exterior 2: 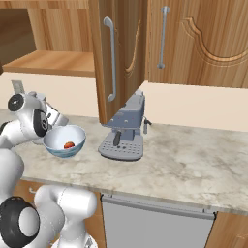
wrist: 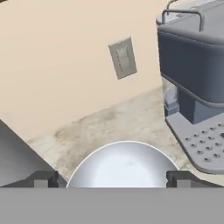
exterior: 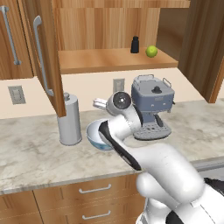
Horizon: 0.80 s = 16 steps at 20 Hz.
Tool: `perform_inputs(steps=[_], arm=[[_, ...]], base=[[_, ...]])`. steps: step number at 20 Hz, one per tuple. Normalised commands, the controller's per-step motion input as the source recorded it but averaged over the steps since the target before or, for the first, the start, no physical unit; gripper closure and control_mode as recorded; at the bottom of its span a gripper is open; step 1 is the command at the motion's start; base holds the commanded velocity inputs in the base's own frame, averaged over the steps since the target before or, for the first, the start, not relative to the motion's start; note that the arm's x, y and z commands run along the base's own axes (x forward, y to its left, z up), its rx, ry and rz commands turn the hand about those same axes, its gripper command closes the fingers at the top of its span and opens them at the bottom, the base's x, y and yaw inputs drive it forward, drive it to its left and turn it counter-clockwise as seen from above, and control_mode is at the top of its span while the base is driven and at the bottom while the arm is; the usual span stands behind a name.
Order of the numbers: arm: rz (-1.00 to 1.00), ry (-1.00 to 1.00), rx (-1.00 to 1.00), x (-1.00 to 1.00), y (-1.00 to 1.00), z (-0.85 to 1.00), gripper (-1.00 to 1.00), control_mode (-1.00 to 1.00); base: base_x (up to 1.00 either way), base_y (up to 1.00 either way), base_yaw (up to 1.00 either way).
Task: Open the cabinet. Pick the peach and pear from the cabinet and place them into the bowl. Then close the cabinet.
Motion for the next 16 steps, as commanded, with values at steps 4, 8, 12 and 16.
perform_inputs(steps=[4,8,12,16], arm=[[-0.11,-0.06,0.0,-0.77,-0.18,0.98,-1.0,-1.0],[-0.1,-0.05,0.0,-0.88,-0.44,0.93,-1.0,-1.0],[-0.06,-0.05,0.0,-0.85,-0.63,0.75,-1.0,-1.0],[0.0,-0.03,0.0,-0.76,-0.7,0.68,-1.0,-1.0]], base=[[0.0,0.0,0.0],[0.0,0.0,0.0],[0.0,0.0,0.0],[0.0,0.0,0.0]])
